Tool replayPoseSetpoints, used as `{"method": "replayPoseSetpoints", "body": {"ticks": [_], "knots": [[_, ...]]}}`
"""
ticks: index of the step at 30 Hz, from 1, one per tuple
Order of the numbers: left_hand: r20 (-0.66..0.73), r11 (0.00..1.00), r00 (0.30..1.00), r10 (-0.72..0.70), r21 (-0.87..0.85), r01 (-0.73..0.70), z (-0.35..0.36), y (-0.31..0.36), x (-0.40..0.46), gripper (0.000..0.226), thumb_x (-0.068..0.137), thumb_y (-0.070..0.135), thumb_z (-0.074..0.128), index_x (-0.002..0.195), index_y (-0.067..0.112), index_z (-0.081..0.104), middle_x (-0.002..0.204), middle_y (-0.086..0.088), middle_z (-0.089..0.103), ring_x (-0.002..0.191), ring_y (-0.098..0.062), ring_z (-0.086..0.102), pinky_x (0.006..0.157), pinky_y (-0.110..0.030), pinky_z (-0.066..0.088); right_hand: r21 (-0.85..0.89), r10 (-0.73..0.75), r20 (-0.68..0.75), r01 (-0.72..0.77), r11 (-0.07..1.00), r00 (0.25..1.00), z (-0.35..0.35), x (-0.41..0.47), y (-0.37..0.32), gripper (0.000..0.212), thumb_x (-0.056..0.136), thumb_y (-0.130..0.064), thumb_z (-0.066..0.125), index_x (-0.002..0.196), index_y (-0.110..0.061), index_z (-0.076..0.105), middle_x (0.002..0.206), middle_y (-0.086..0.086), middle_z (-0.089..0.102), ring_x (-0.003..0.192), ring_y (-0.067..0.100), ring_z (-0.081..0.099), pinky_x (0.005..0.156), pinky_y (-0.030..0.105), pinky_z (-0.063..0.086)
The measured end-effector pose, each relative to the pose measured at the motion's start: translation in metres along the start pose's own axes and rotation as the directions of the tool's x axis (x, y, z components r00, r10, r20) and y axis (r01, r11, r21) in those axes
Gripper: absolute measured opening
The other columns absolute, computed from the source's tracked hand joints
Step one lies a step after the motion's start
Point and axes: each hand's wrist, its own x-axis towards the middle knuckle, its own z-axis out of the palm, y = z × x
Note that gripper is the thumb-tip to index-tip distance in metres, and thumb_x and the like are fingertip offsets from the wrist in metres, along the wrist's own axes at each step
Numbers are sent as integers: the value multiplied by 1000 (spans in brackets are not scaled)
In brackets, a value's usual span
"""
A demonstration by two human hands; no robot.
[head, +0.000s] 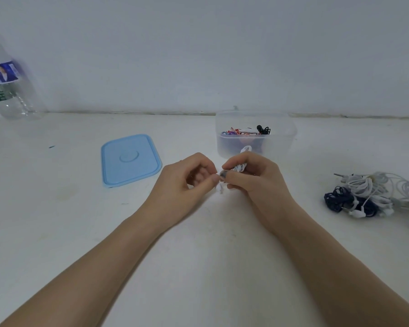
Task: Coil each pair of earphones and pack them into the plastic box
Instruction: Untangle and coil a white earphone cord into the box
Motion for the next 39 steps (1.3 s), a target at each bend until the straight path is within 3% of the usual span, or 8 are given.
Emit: {"method": "replayPoseSetpoints", "body": {"ticks": [7, 20, 28, 35, 39], "knots": [[-12, 999, 1000, 3, 33, -3, 0, 0, 0, 14, 92, 12, 70, 88, 24, 65, 77, 2, 62, 77, -24, 60, 76, -42, 52, 108, 34, 28, -37, 993, 999, 0, -1, -2, 17, 87, 6, 64, 89, -8, 73, 92, 12, 66, 82, 22, 67, 71, 26, 53], [-18, 999, 999, 39, -6, -39, 2, 1, 0, 18, 88, 0, 70, 95, 17, 67, 81, 3, 67, 75, -20, 63, 77, -41, 56, 107, 36, -48, -31, 994, 998, 3, -2, -3, 14, 81, 7, 71, 90, -4, 68, 85, 8, 64, 78, 22, 65, 74, 26, 56], [-18, 998, 998, 57, 6, -57, 1, 0, 1, 20, 89, -1, 70, 101, 15, 72, 86, 4, 75, 82, -19, 72, 81, -36, 59, 91, 17, -19, -15, 996, 1000, 0, -1, -3, 14, 80, 7, 74, 87, 1, 63, 94, 34, 61, 80, 28, 66, 75, 31, 56], [14, 999, 999, 40, 9, -40, -2, 5, 1, 16, 92, 4, 69, 97, 18, 72, 84, 11, 73, 83, -12, 71, 78, -15, 50, 154, 56, 81, -68, 986, 995, -5, 1, -7, 20, 80, 14, 69, 79, -5, 62, 85, 21, 63, 68, 23, 64, 66, 29, 52], [47, 998, 999, 25, -59, -22, -3, 7, 0, 18, 93, 2, 68, 100, 17, 73, 90, 6, 75, 88, -13, 72, 84, -16, 51, 226, 99, 142, -129, 965, 985, -8, 1, -10, 21, 82, 14, 65, 77, -6, 62, 77, 13, 66, 69, 23, 65, 67, 28, 55]]}}
